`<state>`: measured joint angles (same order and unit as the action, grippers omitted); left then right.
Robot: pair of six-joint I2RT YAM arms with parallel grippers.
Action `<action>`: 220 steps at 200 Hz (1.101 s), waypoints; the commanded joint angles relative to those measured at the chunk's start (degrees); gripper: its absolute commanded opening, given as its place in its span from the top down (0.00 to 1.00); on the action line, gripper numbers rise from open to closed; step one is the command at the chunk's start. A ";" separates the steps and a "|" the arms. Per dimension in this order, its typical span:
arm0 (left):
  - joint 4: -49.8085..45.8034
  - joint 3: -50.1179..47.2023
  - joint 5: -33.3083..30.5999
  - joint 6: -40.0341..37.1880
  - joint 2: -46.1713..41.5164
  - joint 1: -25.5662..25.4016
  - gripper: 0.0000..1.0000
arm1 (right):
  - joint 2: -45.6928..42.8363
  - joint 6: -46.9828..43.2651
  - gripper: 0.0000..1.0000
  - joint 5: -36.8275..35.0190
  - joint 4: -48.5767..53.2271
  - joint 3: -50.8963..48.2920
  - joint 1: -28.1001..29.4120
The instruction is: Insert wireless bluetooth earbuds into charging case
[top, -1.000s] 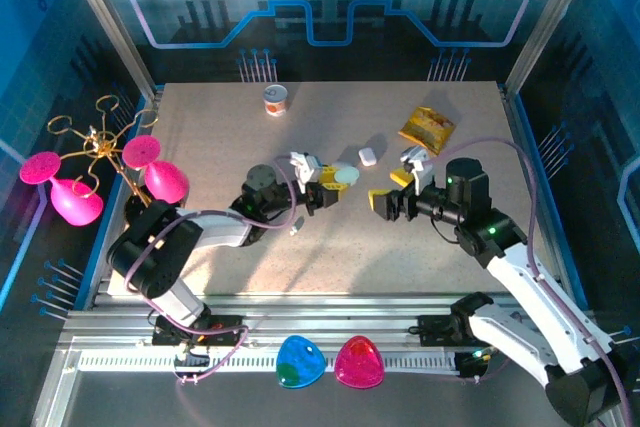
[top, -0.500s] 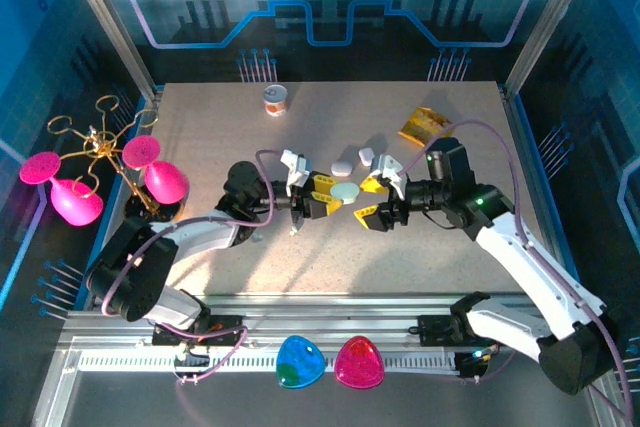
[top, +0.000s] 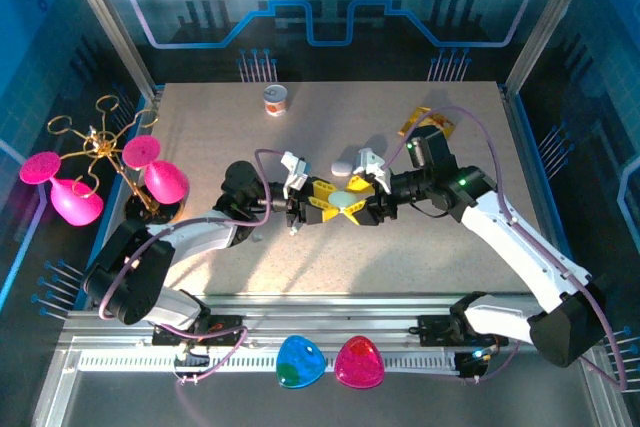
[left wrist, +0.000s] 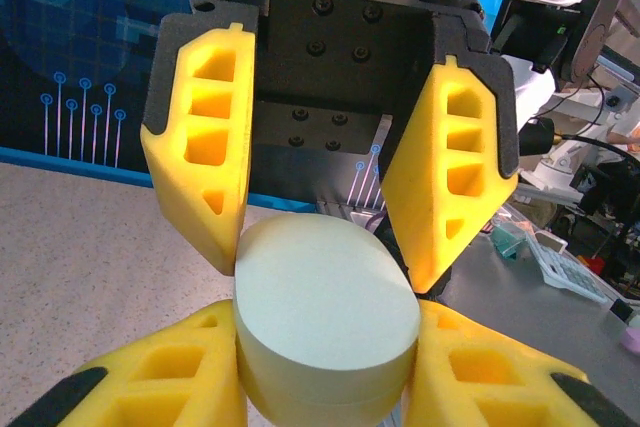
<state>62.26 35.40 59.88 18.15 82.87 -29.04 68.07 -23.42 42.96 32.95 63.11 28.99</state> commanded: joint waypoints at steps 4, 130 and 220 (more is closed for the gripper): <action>1.73 1.08 0.68 1.21 -1.47 -0.09 0.78 | 0.55 -0.68 0.50 2.20 2.86 1.75 0.87; 4.55 0.88 -4.15 0.31 -0.04 -0.13 0.39 | -3.65 6.01 0.75 4.37 -6.71 -1.67 -0.58; 5.68 0.41 -4.33 0.09 0.28 -0.28 0.33 | -3.89 10.34 0.77 5.31 -13.27 -3.65 -0.87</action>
<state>65.93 35.42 56.34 18.28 82.87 -29.08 65.54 -15.14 45.34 22.92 60.38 28.45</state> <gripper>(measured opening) 0.670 0.282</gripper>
